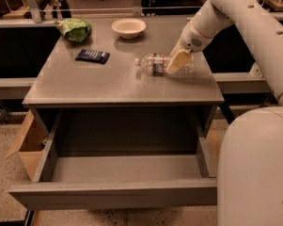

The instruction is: Place water bottle into top drawer

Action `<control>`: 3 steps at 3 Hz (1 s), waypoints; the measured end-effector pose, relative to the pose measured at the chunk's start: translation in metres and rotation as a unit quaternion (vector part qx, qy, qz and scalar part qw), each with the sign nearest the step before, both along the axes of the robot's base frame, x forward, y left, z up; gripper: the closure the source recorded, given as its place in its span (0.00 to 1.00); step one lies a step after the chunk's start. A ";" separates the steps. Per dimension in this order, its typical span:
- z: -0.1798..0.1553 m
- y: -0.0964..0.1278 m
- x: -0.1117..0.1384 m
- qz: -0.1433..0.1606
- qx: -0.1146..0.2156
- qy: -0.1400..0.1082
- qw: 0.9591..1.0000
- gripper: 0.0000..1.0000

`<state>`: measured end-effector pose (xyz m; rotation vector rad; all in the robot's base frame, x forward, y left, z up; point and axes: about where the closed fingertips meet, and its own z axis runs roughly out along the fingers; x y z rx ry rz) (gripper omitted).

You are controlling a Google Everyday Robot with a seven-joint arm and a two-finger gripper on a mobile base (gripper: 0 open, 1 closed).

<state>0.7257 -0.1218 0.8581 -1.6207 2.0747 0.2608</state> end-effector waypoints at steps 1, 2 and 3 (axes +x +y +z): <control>0.012 0.005 -0.009 0.016 0.040 0.000 0.999 0.72; 0.036 0.008 -0.028 0.034 0.077 -0.013 0.996 0.96; 0.068 0.012 -0.062 0.066 0.104 -0.034 0.992 1.00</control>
Offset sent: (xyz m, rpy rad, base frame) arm -0.0591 0.0044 0.0709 0.2371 -0.0629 0.1073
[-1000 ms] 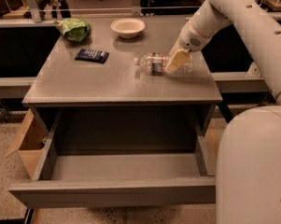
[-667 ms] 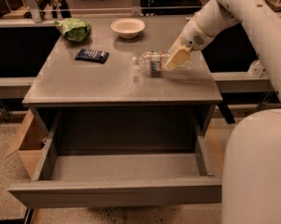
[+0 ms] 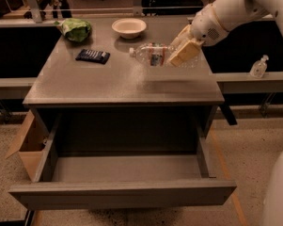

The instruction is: Place water bottle into top drawer

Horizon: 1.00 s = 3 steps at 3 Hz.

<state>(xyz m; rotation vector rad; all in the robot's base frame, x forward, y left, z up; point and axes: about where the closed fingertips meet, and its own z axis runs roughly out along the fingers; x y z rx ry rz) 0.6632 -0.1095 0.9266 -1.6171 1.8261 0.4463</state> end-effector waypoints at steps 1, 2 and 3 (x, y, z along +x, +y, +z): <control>0.000 0.000 0.000 0.000 0.000 0.000 1.000 1.00; -0.003 0.007 -0.008 0.009 0.000 0.002 1.000 1.00; 0.012 0.019 -0.033 0.015 -0.009 -0.025 1.000 1.00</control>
Offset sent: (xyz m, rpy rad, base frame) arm -0.0249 0.0148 -0.0043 -0.0033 0.0047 0.0409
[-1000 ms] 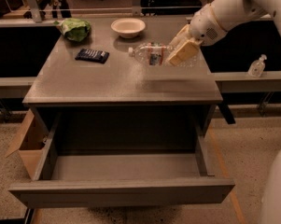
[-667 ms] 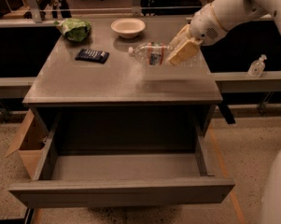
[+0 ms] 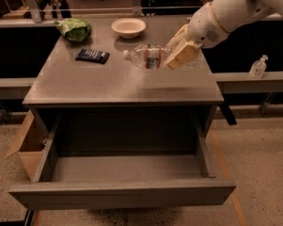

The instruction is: Place water bottle into top drawer

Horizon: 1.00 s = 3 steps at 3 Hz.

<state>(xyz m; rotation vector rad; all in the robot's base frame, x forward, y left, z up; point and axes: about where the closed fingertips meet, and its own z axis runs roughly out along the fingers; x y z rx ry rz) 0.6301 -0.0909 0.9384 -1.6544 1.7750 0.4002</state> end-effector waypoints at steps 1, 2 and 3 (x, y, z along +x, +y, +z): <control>-0.001 0.024 -0.047 0.020 -0.011 -0.012 1.000 1.00; -0.041 0.041 -0.083 0.032 -0.033 0.026 0.999 1.00; -0.064 0.045 -0.095 0.041 -0.043 0.048 0.997 1.00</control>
Offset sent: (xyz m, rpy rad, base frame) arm -0.1372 0.0593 -0.1052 -0.1352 0.1781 0.0946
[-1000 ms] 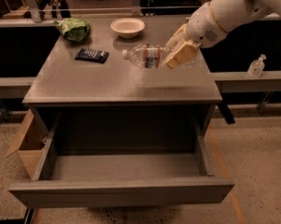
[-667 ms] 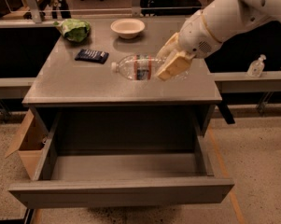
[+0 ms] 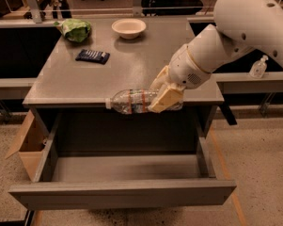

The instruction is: Place water bottle into top drawer

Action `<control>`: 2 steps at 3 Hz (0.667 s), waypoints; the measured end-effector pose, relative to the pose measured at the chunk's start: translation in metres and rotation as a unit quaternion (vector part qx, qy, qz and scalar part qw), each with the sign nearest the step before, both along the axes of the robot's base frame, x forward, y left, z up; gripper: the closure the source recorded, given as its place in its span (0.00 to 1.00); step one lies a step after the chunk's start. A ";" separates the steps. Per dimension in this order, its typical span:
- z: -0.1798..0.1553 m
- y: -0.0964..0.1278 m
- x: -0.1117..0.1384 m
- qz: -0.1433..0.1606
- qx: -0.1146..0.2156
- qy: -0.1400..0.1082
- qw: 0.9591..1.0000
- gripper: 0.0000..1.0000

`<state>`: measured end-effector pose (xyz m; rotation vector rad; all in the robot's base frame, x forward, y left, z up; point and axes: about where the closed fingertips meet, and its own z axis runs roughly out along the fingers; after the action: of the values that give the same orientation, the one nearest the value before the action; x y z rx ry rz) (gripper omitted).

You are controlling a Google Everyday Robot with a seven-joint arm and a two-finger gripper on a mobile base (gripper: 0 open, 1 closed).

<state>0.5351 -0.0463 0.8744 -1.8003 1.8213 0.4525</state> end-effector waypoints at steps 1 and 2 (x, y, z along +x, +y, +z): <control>0.000 0.000 0.000 0.000 0.000 0.000 1.000 1.00; -0.011 0.011 -0.011 0.010 0.006 0.000 1.000 1.00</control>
Offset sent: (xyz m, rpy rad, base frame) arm -0.0305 0.0275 -0.0305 0.0362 -0.0035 0.0482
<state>0.5239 -0.0354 0.8633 -1.8112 1.7982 0.4695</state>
